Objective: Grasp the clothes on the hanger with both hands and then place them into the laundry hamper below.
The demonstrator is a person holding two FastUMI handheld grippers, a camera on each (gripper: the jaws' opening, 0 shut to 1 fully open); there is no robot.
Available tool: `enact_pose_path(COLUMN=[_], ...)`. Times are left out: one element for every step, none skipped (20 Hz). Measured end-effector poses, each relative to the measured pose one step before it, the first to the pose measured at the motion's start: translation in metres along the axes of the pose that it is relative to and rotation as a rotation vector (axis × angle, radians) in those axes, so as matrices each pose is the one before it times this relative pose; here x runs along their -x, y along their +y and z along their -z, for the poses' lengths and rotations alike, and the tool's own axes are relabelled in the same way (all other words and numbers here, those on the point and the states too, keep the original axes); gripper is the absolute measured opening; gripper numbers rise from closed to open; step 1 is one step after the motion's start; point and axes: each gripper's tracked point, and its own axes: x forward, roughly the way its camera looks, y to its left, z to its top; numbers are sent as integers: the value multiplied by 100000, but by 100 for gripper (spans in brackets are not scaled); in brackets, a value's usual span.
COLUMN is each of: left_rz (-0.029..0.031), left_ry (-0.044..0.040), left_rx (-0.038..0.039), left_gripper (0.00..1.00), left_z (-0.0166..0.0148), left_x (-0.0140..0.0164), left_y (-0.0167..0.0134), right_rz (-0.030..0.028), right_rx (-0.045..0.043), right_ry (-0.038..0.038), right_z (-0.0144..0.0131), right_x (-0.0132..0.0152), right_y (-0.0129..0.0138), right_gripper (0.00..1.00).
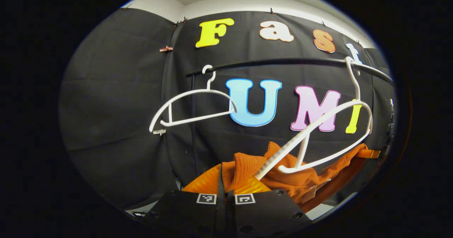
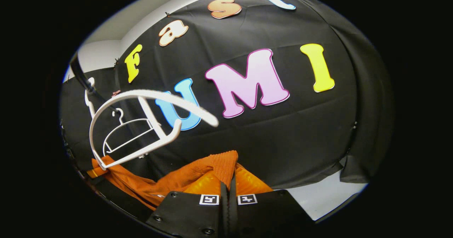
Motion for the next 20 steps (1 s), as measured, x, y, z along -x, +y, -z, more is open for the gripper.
enact_pose_path(left_rz=[42,427,911,994,2152,2417,2808,2485,2752,2716,3224,3711,3345,3044,2824,2461,1649,1467,1140,1050], left_ry=[2392,2086,2475,1649,1282,728,336,-217,-270,-405,-363,-764,-750,-444,201,655,1138,1494,1348,1280], left_rx=[-371,131,796,877,1105,1056,610,-52,-320,-8,1060,1640,1613,1175,604,-75,-211,40,-86,-676], left_gripper=[5,7,5,5,5,5,5,5,5,5,5,5,5,5,5,5,5,5,5,5], left_z=[1273,1028,1020,953,594,483,89,-2,-200,-325,-383,-343,-415,-179,-31,254,339,628,618,737], left_x=[70,71,70,208,173,315,207,224,125,24,104,184,153,73,-66,-114,-277,-333,-223,-306], left_y=[149,-94,-304,-316,-637,-913,-1044,-1067,-1116,-1161,-1212,-1160,-1237,-1133,-1060,-890,-643,-466,-477,-350], right_rz=[-2962,-2916,-2738,-2982,-3211,-3477,-3376,-3554,-3774,-3964,-4198,-4184,-2741,-1734,-1326,-819,-333,248,445,532], right_rx=[-2109,-2588,-2752,-2322,-1278,-36,606,248,18,252,477,630,1089,434,-207,-145,-22,-296,-703,-940], right_ry=[1043,1139,1281,1473,1225,1128,785,534,-47,-200,-261,321,392,818,1085,1025,1114,1284,1392,1450], right_z=[904,988,872,942,786,646,525,467,208,121,44,271,191,205,342,272,370,572,714,1000], right_x=[156,274,139,257,188,192,189,265,218,377,204,192,27,320,69,-101,-145,60,98,172], right_y=[835,747,797,868,935,929,957,1179,1200,1318,1300,1350,892,549,287,258,122,227,-179,-170], right_gripper=[5,5,5,5,5,5,5,5,5,8,5,5,5,4,4,4,4,5,4,4])
